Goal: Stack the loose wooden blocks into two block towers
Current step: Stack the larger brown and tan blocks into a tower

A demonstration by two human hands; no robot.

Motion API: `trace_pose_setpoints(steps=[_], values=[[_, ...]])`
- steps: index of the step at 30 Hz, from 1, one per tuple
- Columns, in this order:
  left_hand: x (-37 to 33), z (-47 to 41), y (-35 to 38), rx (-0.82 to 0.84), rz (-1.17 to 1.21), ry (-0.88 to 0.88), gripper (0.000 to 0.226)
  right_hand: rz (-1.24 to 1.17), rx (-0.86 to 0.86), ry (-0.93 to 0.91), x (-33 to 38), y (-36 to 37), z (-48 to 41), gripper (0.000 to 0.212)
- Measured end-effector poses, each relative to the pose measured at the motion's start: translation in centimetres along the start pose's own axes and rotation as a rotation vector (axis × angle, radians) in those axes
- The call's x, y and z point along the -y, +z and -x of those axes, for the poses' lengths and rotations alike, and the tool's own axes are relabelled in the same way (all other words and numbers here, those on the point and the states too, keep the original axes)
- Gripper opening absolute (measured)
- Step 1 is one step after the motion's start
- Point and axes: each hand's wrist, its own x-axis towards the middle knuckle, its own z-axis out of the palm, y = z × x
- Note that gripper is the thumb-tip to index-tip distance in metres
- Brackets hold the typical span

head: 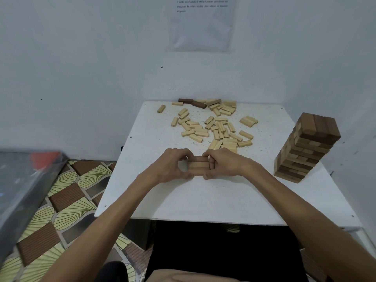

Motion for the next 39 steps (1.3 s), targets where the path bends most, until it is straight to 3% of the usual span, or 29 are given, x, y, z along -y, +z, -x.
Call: trace_pose_setpoints(steps=[5, 9, 13, 23, 39], values=[[0.0, -0.4, 0.0, 0.024, -0.022, 0.016, 0.034, 0.071, -0.074, -0.058, -0.2, 0.5, 0.7, 0.083], [0.1, -0.4, 0.0, 0.029, -0.024, 0.022, 0.034, 0.030, -0.139, -0.177, -0.9, 0.9, 1.3, 0.045], [0.2, -0.6, 0.3, 0.013, 0.011, 0.022, 0.032, 0.070, -0.221, -0.234, -1.7, 1.6, 1.3, 0.028], [-0.3, -1.1, -0.7, 0.017, -0.014, 0.066, 0.040, 0.122, -0.216, -0.235, -0.9, -0.7, 1.6, 0.034], [-10.2, -8.7, -9.9, 0.028, -0.034, 0.391, 0.037, 0.058, -0.399, -0.123, 1.1, -14.0, 8.8, 0.033]])
